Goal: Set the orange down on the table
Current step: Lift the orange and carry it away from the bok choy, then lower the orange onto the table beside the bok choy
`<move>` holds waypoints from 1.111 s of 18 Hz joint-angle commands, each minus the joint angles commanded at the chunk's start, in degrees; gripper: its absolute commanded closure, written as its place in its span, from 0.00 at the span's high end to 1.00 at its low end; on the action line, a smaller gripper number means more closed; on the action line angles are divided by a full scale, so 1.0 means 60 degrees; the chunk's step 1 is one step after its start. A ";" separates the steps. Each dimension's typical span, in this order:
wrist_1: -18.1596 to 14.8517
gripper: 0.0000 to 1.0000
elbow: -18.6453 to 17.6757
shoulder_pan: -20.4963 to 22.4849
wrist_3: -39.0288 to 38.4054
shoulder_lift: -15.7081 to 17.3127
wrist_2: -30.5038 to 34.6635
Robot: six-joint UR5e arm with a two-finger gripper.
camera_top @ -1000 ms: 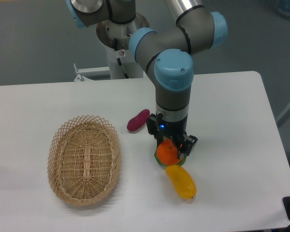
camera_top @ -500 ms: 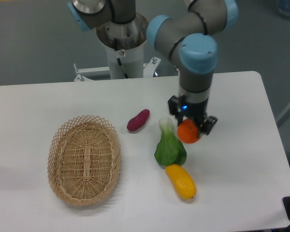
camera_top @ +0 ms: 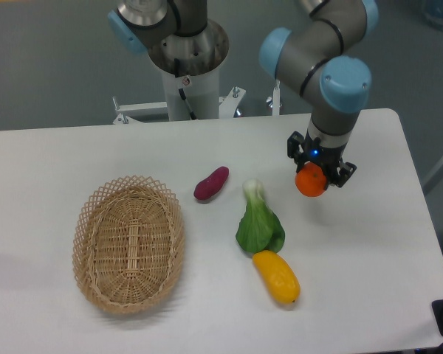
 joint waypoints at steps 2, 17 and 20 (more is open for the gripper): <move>0.0045 0.63 0.0102 0.0015 -0.0235 -0.0234 -0.0015; 0.0045 0.64 0.0527 0.0029 -0.0514 -0.1041 -0.0059; 0.0059 0.64 0.0542 0.0029 -0.0514 -0.1100 -0.0059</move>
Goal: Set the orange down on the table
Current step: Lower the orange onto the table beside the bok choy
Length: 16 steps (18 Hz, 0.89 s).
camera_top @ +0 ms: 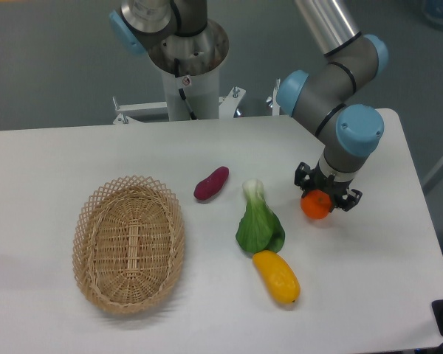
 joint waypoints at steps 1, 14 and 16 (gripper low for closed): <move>0.0000 0.64 0.0000 0.0000 0.0000 0.0000 0.0000; 0.0015 0.89 0.0000 0.0000 0.0087 0.0000 0.0000; 0.0029 0.93 0.0000 0.0000 0.0088 0.0000 0.0000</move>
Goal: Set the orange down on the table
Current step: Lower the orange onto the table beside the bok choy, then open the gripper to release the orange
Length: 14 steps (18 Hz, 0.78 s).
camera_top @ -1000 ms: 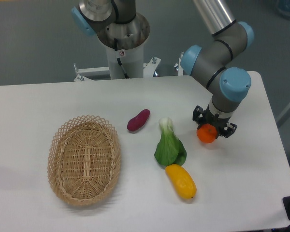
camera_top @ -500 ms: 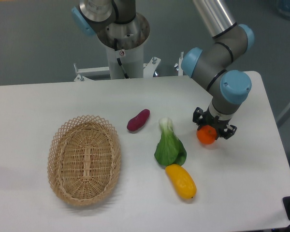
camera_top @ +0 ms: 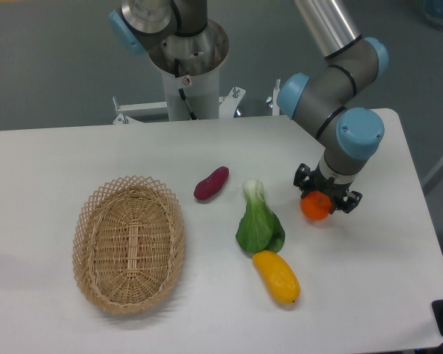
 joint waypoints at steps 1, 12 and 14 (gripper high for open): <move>0.0000 0.95 0.0000 0.0000 -0.0029 0.0015 0.0000; 0.0015 0.96 0.0219 0.0029 0.0233 0.0264 0.0073; 0.0000 0.96 0.0264 0.0015 0.0234 0.0278 0.0073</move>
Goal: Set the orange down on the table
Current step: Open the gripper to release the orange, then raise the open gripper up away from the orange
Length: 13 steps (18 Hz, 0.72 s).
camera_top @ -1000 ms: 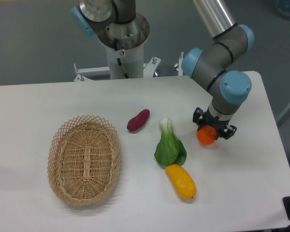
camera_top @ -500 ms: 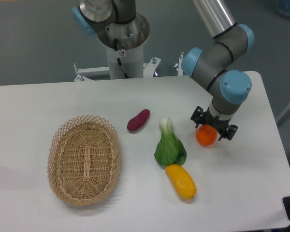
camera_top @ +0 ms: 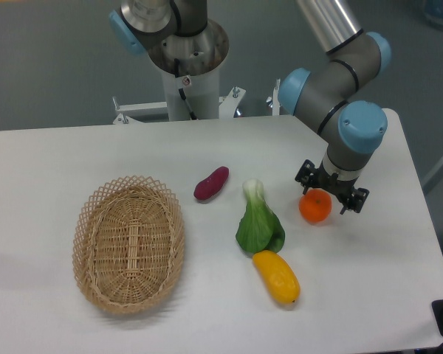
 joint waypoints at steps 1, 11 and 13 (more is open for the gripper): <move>0.0000 0.96 0.0000 0.0000 0.0000 0.0015 0.0000; 0.0014 0.98 0.0278 -0.0044 0.0029 0.0132 0.0015; 0.0000 0.98 0.0278 -0.0044 0.0029 0.0132 0.0015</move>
